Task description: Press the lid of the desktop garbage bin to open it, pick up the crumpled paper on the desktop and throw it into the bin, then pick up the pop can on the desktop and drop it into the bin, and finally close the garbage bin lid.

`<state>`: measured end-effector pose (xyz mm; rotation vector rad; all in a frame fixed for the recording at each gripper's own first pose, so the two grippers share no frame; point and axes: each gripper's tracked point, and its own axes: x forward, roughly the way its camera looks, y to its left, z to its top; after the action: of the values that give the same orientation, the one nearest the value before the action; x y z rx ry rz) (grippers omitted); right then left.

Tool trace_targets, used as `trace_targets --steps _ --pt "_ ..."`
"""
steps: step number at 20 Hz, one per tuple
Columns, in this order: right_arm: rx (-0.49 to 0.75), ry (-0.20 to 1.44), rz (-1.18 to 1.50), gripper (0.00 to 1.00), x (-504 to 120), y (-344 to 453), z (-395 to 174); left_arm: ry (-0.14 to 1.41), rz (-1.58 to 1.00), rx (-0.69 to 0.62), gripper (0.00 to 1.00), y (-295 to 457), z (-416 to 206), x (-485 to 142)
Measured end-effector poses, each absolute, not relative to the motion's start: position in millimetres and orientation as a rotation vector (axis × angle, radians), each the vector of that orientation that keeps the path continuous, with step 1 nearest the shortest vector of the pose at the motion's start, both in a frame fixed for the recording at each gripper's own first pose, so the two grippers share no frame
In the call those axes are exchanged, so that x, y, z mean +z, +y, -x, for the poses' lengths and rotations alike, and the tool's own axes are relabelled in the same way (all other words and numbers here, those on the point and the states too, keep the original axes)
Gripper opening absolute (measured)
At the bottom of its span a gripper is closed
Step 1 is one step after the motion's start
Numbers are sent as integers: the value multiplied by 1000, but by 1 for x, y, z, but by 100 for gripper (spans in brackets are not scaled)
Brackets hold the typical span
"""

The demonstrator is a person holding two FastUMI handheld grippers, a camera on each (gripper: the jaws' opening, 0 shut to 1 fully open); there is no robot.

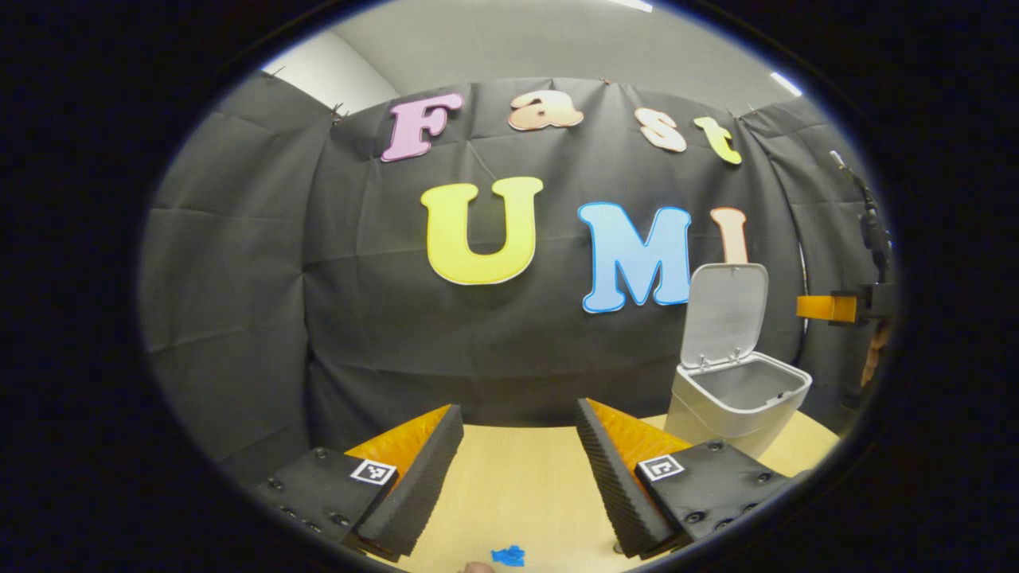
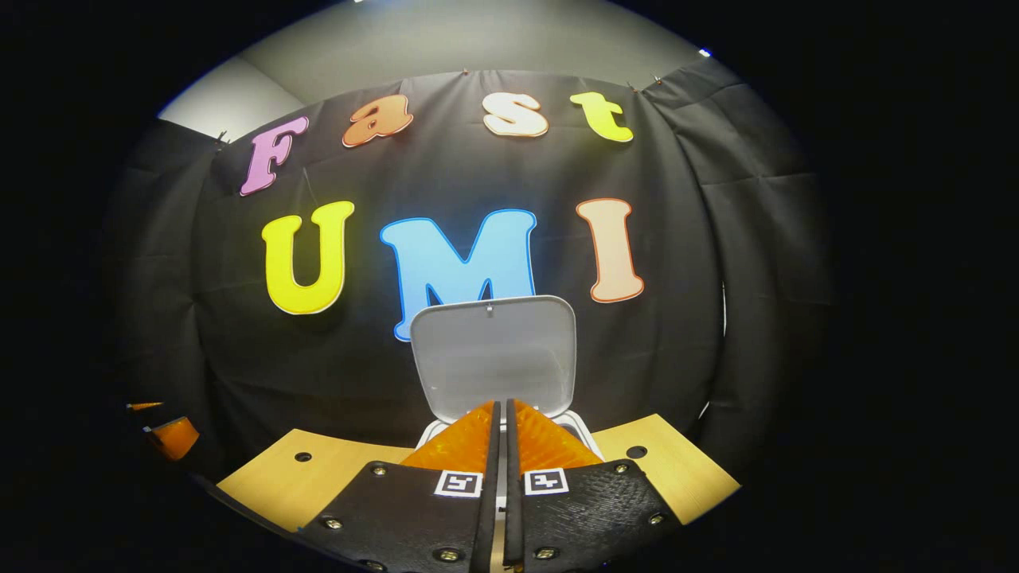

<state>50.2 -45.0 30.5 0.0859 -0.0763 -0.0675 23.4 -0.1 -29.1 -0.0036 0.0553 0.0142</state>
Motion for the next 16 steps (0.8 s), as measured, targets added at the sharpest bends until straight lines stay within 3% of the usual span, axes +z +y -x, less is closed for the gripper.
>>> trace_targets --steps 4,6,7,8,10,12,13,14,15,16 --pt "-74 -88 -94 5 30 -41 -48 46 9 19 100 6 -20 -28" --pt "-42 -92 -84 5 28 -28 -44 51 26 17 95 11 -19 -31" --pt "-20 -87 -72 19 26 -22 -40 58 35 16 95 13 -19 -36" --pt "-5 -86 -63 43 24 -18 -40 63 40 13 100 13 -18 -40" --pt "-6 -99 -49 89 25 -15 -36 79 36 9 95 14 -19 -50" --pt "2 -117 -42 91 28 -7 -33 110 17 6 95 15 -19 -68" --pt "6 -119 -39 91 28 -5 -32 124 16 0 100 13 -17 -76" --pt "11 -117 -37 91 28 -2 -31 138 19 -7 95 12 -15 -84" --pt "15 -114 -35 91 27 -1 -31 154 21 -10 100 11 -15 -94" --pt "16 -111 -33 91 26 0 -30 171 21 -15 95 10 -13 -104"
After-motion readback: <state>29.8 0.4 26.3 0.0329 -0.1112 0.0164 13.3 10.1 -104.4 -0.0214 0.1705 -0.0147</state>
